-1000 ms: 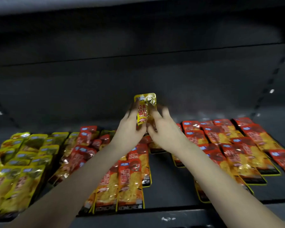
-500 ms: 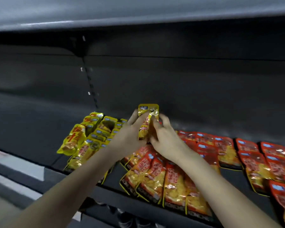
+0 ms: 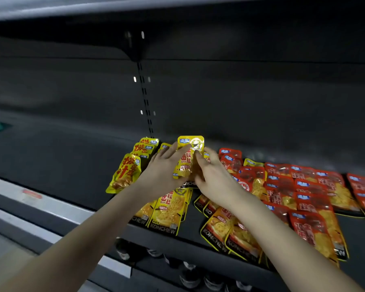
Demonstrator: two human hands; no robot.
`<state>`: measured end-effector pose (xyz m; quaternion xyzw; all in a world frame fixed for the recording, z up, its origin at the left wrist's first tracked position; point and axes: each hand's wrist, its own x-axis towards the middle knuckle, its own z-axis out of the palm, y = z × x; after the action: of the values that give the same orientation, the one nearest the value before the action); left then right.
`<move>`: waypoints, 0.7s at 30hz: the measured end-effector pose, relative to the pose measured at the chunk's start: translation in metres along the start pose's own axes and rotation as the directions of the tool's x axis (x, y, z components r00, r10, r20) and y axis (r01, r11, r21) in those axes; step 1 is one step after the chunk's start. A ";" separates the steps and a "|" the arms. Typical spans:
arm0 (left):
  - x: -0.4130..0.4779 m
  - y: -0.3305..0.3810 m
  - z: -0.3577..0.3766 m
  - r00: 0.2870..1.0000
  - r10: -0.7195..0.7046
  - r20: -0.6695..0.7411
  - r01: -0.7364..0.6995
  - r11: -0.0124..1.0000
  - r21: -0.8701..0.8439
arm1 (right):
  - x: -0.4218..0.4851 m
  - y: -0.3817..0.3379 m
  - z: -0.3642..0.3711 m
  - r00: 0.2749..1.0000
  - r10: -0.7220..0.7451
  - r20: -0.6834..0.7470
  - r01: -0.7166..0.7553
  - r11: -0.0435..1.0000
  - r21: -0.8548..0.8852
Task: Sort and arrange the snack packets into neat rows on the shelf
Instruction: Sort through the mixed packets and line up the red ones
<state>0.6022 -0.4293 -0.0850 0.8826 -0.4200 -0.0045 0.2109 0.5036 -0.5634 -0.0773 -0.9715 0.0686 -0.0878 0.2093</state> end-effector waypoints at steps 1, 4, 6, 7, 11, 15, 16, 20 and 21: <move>-0.001 -0.002 0.001 1.000 0.009 0.004 -0.009 1.000 0.002 | -0.001 -0.002 0.001 1.000 0.009 0.001 -0.009 1.000 -0.003; -0.002 -0.008 0.003 1.000 0.031 0.000 -0.031 0.999 -0.022 | -0.002 -0.008 0.002 0.999 0.037 0.002 -0.037 0.999 -0.024; -0.003 -0.010 0.002 0.999 0.046 -0.008 -0.047 0.998 -0.039 | -0.002 -0.013 0.002 0.999 0.048 -0.007 -0.048 0.998 -0.037; -0.004 -0.011 0.001 0.998 0.056 -0.014 -0.057 0.997 -0.047 | -0.001 -0.016 0.003 0.998 0.054 -0.012 -0.054 0.998 -0.042; -0.007 -0.022 -0.006 0.997 0.073 -0.034 -0.075 0.995 -0.070 | 0.001 -0.027 0.008 0.998 0.062 -0.025 -0.063 0.997 -0.052; -0.013 -0.039 -0.009 0.996 0.085 -0.041 -0.088 0.993 -0.079 | 0.003 -0.039 0.018 0.997 0.067 -0.025 -0.069 0.995 -0.070; -0.014 -0.044 -0.009 0.996 0.084 -0.041 -0.087 0.993 -0.085 | 0.003 -0.043 0.021 0.997 0.071 -0.024 -0.073 0.995 -0.072; -0.021 -0.060 -0.013 0.995 0.087 -0.040 -0.090 0.992 -0.092 | 0.004 -0.056 0.034 0.996 0.088 -0.004 -0.088 0.995 -0.055; -0.023 -0.062 -0.015 0.995 0.088 -0.043 -0.092 0.991 -0.096 | 0.004 -0.058 0.037 0.996 0.089 0.000 -0.089 0.995 -0.053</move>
<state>0.6359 -0.3718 -0.0986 0.8513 -0.4545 0.0013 0.2620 0.5204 -0.4966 -0.0857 -0.9728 0.1140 -0.0753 0.1873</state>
